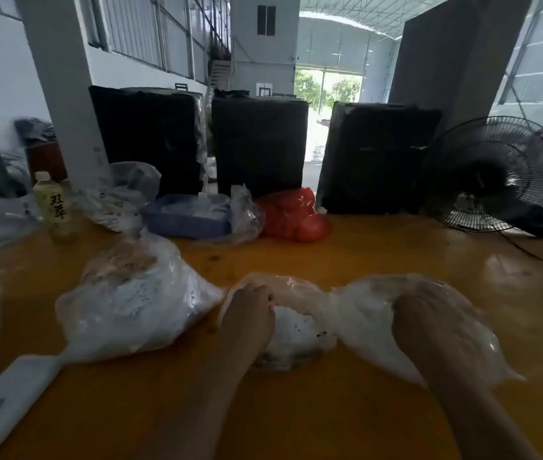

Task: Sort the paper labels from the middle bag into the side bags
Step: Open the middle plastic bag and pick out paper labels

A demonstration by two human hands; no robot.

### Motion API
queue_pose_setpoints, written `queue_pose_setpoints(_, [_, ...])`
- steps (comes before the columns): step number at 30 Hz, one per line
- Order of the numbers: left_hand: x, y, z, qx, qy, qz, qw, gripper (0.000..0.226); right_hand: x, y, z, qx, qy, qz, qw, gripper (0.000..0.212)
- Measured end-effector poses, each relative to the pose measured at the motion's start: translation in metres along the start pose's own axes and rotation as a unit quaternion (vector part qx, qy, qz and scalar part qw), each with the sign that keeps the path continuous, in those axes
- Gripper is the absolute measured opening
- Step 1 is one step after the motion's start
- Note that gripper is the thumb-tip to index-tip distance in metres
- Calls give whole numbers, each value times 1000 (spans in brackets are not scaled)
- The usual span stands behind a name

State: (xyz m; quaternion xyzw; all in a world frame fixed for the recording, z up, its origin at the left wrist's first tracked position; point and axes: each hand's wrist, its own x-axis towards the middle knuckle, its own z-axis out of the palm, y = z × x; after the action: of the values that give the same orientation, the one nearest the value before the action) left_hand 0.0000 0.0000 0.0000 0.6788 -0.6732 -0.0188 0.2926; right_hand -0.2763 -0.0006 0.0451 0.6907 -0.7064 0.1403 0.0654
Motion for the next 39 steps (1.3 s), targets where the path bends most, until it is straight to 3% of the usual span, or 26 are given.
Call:
queue_pose_setpoints(1, [1,-2,4,20,-16,7,1000,20,5,5,-3,-49,-15,9,999,22])
queue_pose_setpoints(6, [-3,-4,21,49,-37,50,997,26,27,20,14,-69,-65,19,995,31])
queue_pose_setpoints(13, [-18,-3,15,66,21,94,993,29,21,18,4,-98,2,-18,995,27])
queue_pose_setpoints(16, [-24,0,11,10,62,105,992,23,15,13,-4,-41,22,-5,999,33])
queue_pose_setpoints(19, [-25,2,10,-25,92,143,985,16,14,7,-4,127,39,19,991,38])
queue_pose_setpoints(21, [-26,3,13,-67,103,161,979,15,11,-5,-6,211,47,28,976,29])
queue_pose_setpoints(23, [-28,4,15,-154,77,133,976,16,6,-22,-7,316,37,19,948,15])
queue_pose_setpoints(26, [-31,7,12,-322,-5,50,945,24,-4,-54,-2,473,-56,-5,879,14])
queue_pose_setpoints(30, [-29,5,6,-454,-61,-37,888,53,-10,-93,12,522,-128,-39,842,20])
queue_pose_setpoints(32, [-29,2,6,-469,-49,-52,880,45,-8,-106,18,529,-128,-52,837,19])
queue_pose_setpoints(35, [-29,-4,8,-449,-3,-70,891,15,-7,-117,27,488,-112,-73,862,19])
queue_pose_setpoints(39, [-30,-7,14,-472,-5,-134,872,13,-7,-115,36,480,-114,-60,868,18])
